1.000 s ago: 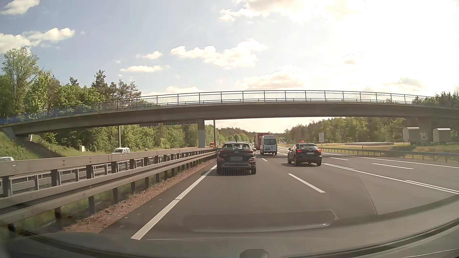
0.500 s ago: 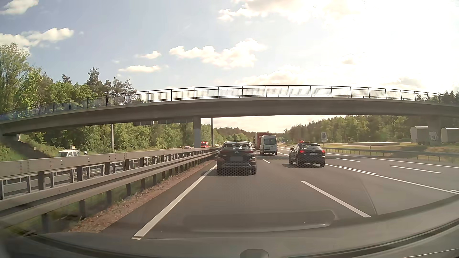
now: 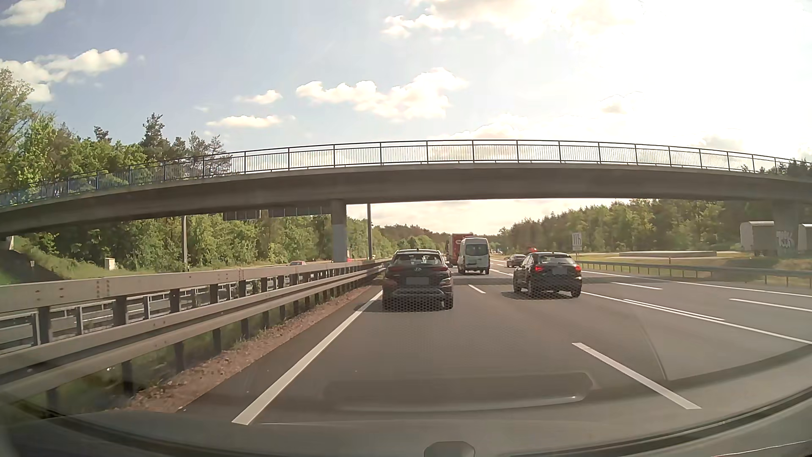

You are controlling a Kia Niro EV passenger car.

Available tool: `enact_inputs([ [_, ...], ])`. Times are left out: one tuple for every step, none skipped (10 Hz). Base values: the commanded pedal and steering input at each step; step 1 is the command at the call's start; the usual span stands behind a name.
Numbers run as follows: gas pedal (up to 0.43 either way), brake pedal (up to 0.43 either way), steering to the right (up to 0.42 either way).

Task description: Follow the waypoints while adhering to traffic rules and regulations

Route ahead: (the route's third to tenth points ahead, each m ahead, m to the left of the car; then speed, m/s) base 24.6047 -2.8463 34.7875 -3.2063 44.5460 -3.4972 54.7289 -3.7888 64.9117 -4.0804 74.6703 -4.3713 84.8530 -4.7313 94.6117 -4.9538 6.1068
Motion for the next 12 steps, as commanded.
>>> enact_inputs([
  [0.0, 0.0, 0.008],
  [0.0, 0.0, 0.008],
  [0.0, 0.0, 0.007],
  [0.0, 0.0, 0.008],
  [0.0, 0.0, 0.007],
  [0.0, 0.0, 0.008],
  [0.0, 0.0, 0.008],
  [0.0, 0.0, 0.008],
  [0.0, 0.0, 0.008],
  [0.0, 0.0, 0.008],
  [0.008, 0.0, 0.008],
  [0.028, 0.0, 0.009],
])
